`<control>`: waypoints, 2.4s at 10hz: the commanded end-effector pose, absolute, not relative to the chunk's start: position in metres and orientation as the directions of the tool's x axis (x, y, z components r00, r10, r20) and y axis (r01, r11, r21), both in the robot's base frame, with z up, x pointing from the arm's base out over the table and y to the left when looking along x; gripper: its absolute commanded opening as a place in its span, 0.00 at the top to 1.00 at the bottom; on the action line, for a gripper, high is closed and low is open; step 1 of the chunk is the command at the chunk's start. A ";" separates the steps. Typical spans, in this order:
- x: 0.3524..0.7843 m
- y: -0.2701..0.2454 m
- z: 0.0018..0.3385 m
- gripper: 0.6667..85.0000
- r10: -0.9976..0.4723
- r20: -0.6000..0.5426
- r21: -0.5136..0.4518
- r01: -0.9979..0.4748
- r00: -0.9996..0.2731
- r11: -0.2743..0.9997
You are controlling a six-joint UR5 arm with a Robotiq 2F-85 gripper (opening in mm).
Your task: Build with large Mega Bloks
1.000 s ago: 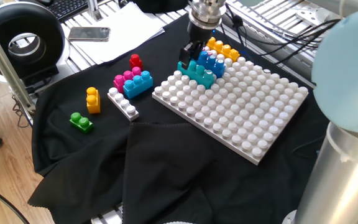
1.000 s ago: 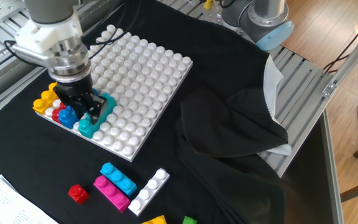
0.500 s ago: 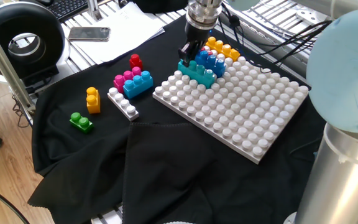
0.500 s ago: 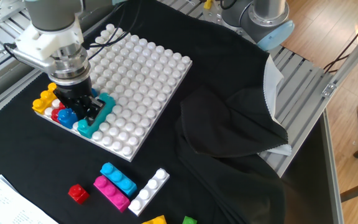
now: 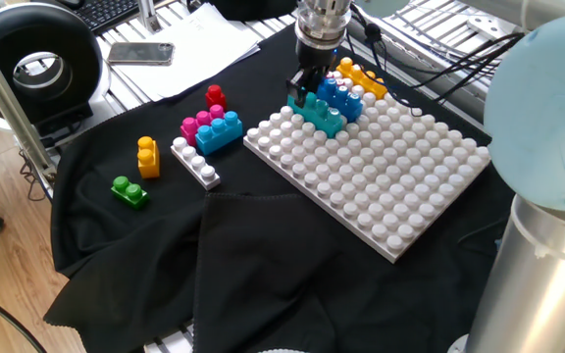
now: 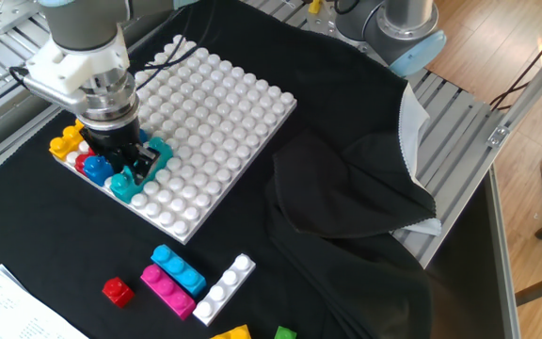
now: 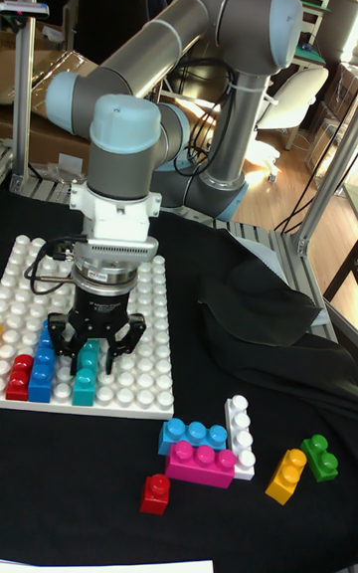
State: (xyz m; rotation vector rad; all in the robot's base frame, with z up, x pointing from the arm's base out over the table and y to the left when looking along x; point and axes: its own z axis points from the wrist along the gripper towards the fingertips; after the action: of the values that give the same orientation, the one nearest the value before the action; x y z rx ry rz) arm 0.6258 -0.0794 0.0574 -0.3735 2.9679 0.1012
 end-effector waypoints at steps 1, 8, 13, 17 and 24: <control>0.629 -0.059 0.067 0.02 -0.300 -0.217 0.146 -0.335 -0.929 0.931; 0.616 -0.087 0.082 0.30 -0.311 -0.126 0.053 -0.319 -0.942 0.946; 0.600 -0.088 0.098 0.71 -0.256 -0.075 0.053 -0.260 -0.964 0.964; 0.621 -0.084 0.095 0.97 -0.175 -0.134 0.055 -0.183 -0.975 0.981; 0.668 -0.094 0.111 0.74 -0.171 -0.146 0.012 -0.174 -0.974 0.985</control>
State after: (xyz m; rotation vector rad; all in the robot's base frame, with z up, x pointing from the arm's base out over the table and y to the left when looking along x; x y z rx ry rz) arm 0.6457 -0.0958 0.1005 -0.2524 2.9722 0.0236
